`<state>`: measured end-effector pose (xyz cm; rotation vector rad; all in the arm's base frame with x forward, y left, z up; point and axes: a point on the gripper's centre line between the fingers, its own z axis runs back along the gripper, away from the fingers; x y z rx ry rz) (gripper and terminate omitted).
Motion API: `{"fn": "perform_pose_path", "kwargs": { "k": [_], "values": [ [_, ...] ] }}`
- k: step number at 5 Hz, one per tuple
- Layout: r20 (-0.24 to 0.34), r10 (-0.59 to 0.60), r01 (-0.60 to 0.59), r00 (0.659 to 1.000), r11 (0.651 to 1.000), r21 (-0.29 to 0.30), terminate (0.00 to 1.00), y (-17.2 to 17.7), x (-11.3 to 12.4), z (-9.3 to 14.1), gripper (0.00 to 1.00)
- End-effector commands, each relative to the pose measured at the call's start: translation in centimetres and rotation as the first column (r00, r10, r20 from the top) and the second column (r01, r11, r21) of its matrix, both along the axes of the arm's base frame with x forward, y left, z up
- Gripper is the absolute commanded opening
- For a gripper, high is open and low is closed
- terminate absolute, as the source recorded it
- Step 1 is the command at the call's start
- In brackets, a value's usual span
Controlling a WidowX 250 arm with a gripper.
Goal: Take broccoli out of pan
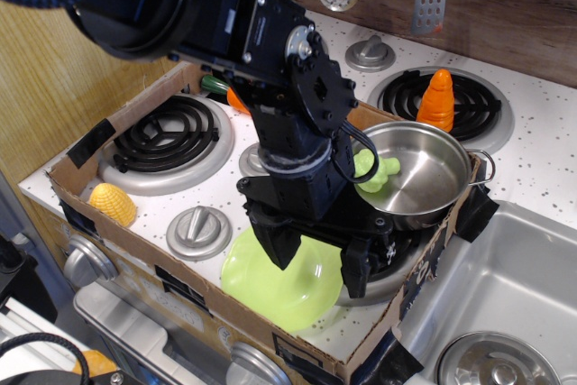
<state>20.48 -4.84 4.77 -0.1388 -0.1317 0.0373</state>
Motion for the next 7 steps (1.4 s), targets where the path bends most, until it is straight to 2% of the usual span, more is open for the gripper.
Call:
{"fn": "perform_pose_path", "kwargs": {
  "k": [1,2,4,5,7],
  "values": [
    [0.0,0.0,0.0,1.0,1.0,0.0,0.0,0.0,0.0,0.0,1.0],
    [-0.01,0.042,-0.042,0.999,0.998,0.043,0.0,-0.6,1.0,1.8,1.0],
    [-0.031,-0.003,0.003,1.0,1.0,0.019,0.0,-0.9,3.4,4.5,1.0],
    [-0.051,-0.038,0.038,0.998,0.999,-0.004,0.0,-0.9,5.4,4.8,1.0],
    [-0.032,-0.094,0.095,0.995,0.995,0.022,0.0,-0.7,8.2,3.8,1.0]
  ]
}}
